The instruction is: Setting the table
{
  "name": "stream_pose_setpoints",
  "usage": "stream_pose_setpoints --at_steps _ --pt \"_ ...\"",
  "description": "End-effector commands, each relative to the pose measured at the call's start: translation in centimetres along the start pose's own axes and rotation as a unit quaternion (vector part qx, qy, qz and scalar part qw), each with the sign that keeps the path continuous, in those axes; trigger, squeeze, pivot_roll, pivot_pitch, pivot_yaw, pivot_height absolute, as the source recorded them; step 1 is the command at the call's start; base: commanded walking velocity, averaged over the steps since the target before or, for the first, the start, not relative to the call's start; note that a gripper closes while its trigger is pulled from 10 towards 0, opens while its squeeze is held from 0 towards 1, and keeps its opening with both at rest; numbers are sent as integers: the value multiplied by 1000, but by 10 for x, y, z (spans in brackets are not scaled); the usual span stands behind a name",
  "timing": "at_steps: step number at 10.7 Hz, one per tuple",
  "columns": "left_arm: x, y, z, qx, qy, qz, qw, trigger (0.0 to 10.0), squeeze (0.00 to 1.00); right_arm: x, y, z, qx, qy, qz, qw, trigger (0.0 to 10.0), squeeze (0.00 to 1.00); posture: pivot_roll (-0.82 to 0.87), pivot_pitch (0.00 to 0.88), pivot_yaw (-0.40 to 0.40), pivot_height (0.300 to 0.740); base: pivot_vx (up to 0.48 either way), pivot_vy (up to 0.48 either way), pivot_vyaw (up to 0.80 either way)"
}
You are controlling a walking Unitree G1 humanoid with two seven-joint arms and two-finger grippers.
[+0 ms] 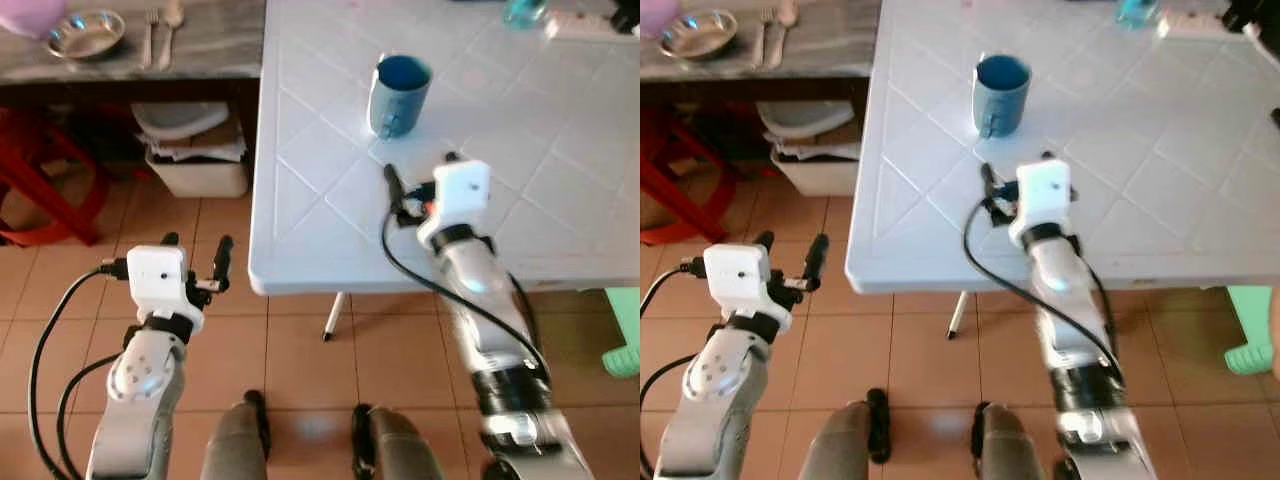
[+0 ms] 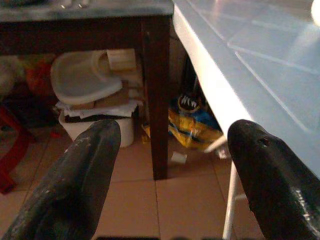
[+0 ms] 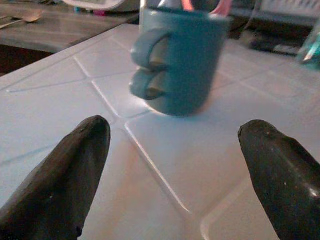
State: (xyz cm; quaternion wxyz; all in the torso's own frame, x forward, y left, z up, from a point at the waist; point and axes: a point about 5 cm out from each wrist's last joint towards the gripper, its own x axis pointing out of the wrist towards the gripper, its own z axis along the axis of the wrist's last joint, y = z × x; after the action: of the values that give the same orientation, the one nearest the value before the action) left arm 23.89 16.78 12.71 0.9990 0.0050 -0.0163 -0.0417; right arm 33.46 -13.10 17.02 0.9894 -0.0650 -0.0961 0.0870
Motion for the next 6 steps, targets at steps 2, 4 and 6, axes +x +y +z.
stream_pose_setpoints --at_steps 2,4,6 --pt "-6 1 2 2 9 -6 1000 10000 0 6 10 1 3 1 21 1000 10000 0 52 324 52 740 0 0 0" --pt "-8 3 3 2 16 -9 1000 10000 0 12 20 5 6 -6 36 999 10000 0 65 347 63 740 0 0 0" --pt "-11 1 4 0 23 -14 1000 10000 0 22 21 14 3 -18 33 999 10000 0 71 360 66 740 0 0 0"
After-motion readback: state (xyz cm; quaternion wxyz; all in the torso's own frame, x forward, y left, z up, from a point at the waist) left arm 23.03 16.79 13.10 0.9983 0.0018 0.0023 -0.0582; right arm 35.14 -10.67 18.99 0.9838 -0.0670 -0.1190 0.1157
